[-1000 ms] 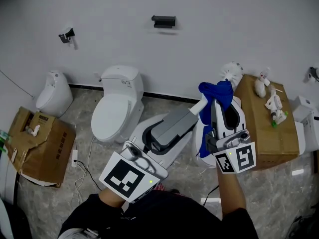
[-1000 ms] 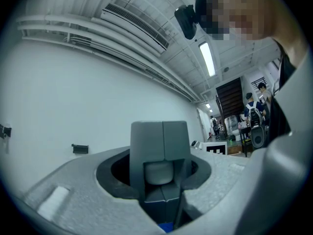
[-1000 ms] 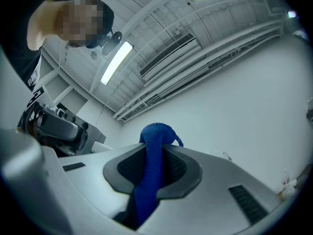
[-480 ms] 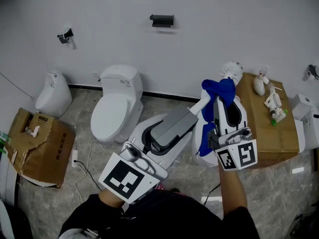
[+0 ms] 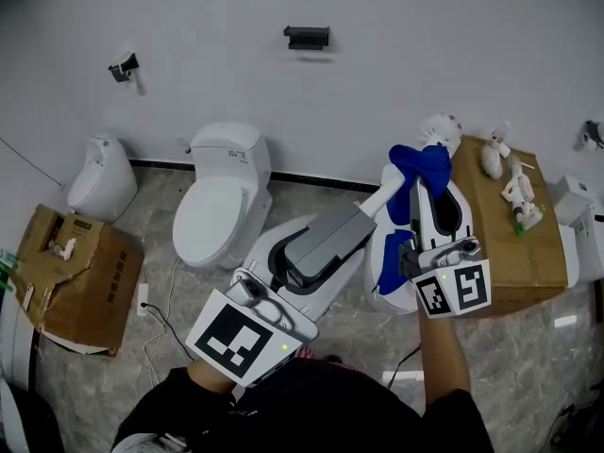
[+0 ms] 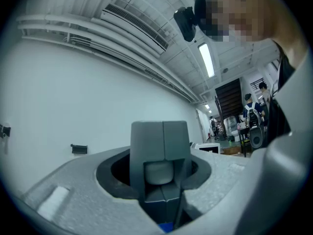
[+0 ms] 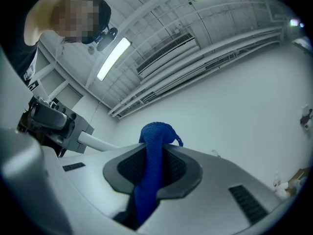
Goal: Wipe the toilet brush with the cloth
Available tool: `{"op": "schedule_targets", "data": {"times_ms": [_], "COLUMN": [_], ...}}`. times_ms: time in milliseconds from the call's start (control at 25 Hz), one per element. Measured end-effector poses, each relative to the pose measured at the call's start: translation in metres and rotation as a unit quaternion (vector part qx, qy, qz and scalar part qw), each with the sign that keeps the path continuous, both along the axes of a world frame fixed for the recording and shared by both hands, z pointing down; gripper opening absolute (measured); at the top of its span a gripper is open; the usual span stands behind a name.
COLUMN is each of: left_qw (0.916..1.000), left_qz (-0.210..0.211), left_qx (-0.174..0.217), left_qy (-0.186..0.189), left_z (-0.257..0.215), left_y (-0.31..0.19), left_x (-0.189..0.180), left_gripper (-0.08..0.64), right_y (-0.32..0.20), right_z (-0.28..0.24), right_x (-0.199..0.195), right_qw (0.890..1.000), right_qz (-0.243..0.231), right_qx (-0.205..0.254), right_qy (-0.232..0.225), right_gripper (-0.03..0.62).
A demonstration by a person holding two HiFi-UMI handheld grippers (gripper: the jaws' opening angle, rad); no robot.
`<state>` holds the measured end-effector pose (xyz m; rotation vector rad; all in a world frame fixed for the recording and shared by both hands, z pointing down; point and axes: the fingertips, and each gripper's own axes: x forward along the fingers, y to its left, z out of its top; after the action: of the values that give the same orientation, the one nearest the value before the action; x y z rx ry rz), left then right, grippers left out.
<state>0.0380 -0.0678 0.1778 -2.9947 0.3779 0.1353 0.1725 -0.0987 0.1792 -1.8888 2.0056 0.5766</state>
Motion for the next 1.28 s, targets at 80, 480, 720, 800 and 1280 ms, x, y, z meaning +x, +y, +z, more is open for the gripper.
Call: {"op": "schedule_targets", "data": {"times_ms": [80,480,720,800,1280], "left_qw": [1.0000,1.0000,1.0000,1.0000,0.9999], "left_qz": [0.000,0.003,0.006,0.007,0.008], "left_qx": [0.001,0.001,0.001,0.000,-0.004], "left_qy": [0.000,-0.001,-0.007,-0.007,-0.012], "left_z": [0.000,0.001,0.001,0.001,0.006], "left_y": [0.000,0.003,0.003,0.002,0.001], "left_x": [0.000,0.000,0.002,0.002,0.004], "left_gripper": [0.179,0.179,0.180,0.181,0.180], "right_y": [0.000,-0.002,-0.005,-0.005,-0.013], "right_z": [0.000,0.006,0.009,0.011,0.024], "right_x": [0.002,0.015,0.024,0.027,0.042], "right_qw": [1.000,1.000,0.999,0.999,0.997], "right_qz": [0.003,0.023,0.036,0.039,0.054], "right_qx": [-0.001,-0.010,-0.017,-0.019,-0.041], "right_qy": [0.001,-0.001,-0.009,-0.010,-0.022], "right_gripper": [0.064,0.064,0.064,0.064,0.064]}}
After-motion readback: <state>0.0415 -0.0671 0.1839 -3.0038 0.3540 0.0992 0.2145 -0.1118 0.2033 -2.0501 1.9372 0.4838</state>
